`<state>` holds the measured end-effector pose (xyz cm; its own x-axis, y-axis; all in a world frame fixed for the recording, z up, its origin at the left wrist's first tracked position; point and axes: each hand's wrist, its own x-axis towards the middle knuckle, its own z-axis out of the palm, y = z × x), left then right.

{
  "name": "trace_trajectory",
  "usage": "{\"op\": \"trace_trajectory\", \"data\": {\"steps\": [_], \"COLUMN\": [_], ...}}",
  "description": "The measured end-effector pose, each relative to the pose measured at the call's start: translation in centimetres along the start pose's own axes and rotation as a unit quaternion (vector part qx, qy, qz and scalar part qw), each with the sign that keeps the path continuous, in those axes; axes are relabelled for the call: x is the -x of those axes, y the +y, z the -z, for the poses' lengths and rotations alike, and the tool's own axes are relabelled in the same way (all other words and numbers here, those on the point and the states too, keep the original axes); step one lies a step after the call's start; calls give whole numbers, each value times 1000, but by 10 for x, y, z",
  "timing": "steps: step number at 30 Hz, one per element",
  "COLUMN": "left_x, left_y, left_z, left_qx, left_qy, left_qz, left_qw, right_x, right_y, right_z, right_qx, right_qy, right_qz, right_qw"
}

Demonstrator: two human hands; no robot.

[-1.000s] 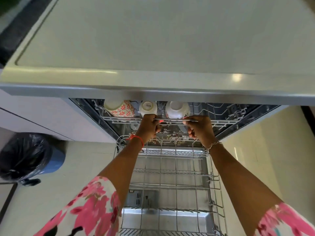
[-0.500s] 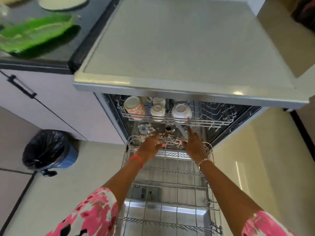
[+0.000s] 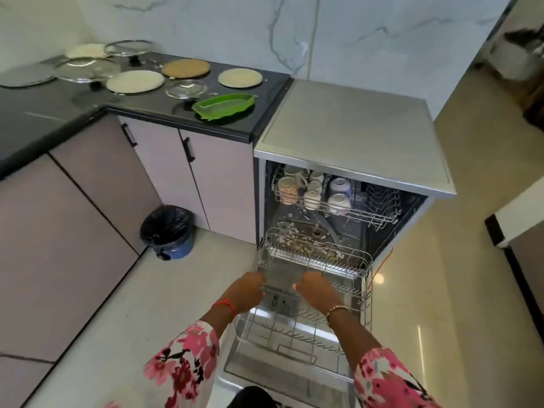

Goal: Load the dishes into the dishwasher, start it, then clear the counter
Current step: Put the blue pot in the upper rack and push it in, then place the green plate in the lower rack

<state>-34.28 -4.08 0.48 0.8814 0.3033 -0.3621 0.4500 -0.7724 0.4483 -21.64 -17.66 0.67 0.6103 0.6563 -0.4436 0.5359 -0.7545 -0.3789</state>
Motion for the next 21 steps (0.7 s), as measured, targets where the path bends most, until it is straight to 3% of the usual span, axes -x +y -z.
{"op": "trace_trajectory", "data": {"steps": [6, 12, 21], "left_x": [54, 49, 1], "left_y": [-67, -164, -304], "left_z": [11, 59, 200], "left_qx": [20, 27, 38], "left_qy": [4, 36, 113], "left_qz": [51, 72, 64], "left_qw": [999, 996, 991], "right_x": [10, -54, -168], "right_y": [-66, -156, -302], "right_z": [-31, -40, 4], "right_qx": [56, 1, -77], "right_qy": [-36, -53, 66], "right_qz": [39, 29, 55], "right_qw": [997, 998, 993]}}
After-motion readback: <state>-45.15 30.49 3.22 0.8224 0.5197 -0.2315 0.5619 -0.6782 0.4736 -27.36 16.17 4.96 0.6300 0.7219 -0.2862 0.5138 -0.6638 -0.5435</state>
